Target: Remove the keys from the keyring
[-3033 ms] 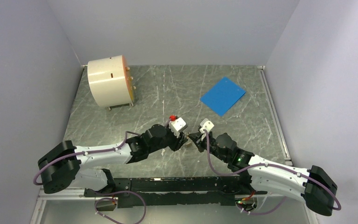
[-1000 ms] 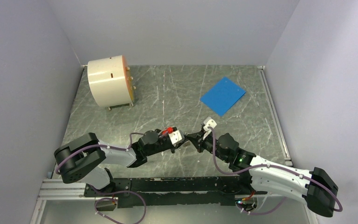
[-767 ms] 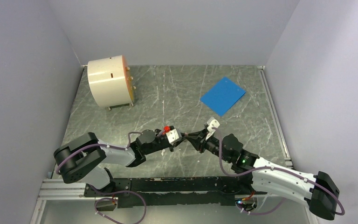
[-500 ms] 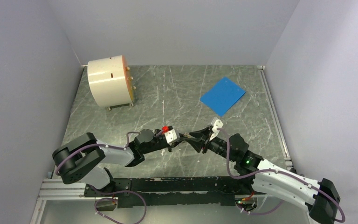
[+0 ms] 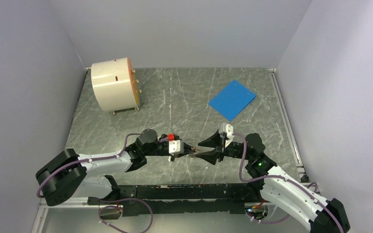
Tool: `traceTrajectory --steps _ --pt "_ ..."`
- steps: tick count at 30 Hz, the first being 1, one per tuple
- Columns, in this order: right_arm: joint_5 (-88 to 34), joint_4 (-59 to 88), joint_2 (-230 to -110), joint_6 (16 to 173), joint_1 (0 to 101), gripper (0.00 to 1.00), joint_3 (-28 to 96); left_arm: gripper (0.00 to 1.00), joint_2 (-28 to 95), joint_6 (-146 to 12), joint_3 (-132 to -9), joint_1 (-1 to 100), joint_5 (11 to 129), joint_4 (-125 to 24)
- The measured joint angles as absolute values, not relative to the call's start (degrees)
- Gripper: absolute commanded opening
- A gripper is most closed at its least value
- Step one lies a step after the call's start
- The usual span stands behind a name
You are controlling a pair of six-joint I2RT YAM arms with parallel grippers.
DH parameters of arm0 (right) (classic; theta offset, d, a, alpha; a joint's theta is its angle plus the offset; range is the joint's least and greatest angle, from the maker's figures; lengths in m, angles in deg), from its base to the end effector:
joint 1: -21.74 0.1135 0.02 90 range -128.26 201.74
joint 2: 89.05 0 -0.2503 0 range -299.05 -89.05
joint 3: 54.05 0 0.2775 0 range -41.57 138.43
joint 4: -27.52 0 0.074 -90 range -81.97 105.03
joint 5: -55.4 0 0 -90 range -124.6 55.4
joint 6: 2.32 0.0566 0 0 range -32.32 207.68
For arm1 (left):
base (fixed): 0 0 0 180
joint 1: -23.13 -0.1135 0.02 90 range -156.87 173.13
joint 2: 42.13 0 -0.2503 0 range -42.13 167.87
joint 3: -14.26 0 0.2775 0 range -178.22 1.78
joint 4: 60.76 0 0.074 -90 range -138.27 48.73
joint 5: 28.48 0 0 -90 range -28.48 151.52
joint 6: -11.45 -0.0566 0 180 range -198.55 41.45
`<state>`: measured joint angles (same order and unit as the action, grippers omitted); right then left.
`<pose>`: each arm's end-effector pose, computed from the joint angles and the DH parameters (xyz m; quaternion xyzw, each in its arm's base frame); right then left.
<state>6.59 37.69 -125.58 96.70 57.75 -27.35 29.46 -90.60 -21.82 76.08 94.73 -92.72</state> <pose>0.1471 0.1530 0.2158 -0.3966 0.5835 0.4833 0.5183 0.1488 -0.2485 0.1823 0.5403 0.4838 -0.4244 0.5422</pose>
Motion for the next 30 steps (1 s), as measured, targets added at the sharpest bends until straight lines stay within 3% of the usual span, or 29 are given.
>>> traceTrajectory --steps 17,30 --pt "20.62 37.62 -132.38 94.29 57.66 0.53 -23.74 0.03 28.13 -92.90 -28.09 75.81 107.59 -79.19" --pt "21.56 37.75 -133.38 94.14 57.66 0.38 -23.50 0.03 28.78 -92.85 -28.37 75.75 109.88 -78.40"
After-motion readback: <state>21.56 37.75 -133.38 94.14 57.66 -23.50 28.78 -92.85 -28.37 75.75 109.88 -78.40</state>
